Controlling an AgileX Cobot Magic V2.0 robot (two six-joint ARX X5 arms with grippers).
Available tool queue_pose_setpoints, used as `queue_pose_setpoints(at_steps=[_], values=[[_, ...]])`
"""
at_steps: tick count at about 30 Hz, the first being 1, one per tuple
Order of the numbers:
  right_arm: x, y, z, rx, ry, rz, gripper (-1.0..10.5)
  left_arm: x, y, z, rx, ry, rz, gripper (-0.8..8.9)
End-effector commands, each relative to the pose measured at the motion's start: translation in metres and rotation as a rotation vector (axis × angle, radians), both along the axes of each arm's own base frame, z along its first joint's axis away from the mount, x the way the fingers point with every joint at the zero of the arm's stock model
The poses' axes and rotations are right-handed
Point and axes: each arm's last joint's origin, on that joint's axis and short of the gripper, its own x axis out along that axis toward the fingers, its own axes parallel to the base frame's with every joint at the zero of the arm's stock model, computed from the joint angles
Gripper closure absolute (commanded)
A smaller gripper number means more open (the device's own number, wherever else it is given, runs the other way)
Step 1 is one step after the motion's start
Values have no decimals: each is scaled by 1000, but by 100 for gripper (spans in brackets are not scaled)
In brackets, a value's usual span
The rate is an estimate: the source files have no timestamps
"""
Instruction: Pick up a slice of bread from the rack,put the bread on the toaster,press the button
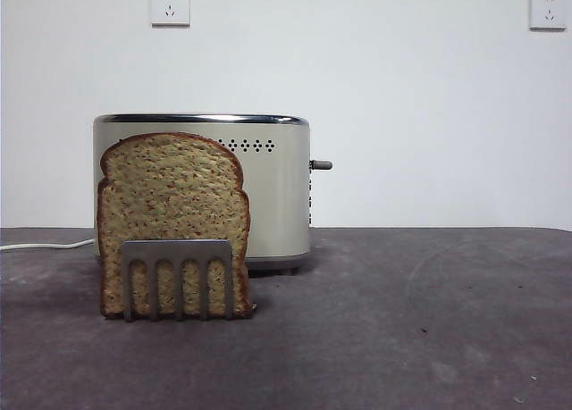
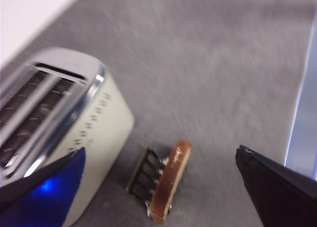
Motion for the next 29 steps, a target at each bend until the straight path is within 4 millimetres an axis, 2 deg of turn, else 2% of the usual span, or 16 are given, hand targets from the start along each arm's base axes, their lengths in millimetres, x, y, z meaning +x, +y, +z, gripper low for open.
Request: queue_pose_setpoints(at_steps=[1, 7, 10, 16, 21, 26, 29], values=[[-1, 0, 0, -6, -9, 8, 958, 11, -21, -11, 150, -39, -83, 146], [0, 0, 0, -11, -8, 11, 958, 37, -54, -43, 324, 25, -130, 153], [0, 0, 0, -12, -5, 11, 958, 50, -63, -58, 366, 71, -149, 154], [0, 0, -1, -13, -1, 11, 958, 68, -77, -85, 435, 150, -179, 154], [0, 0, -1, -13, -1, 11, 958, 76, -83, -100, 468, 193, -193, 171], [0, 0, -1, -13, -1, 11, 958, 79, -84, -108, 498, 221, -210, 436], [0, 0, -1, -13, 0, 11, 958, 78, -84, -109, 505, 230, -211, 665]])
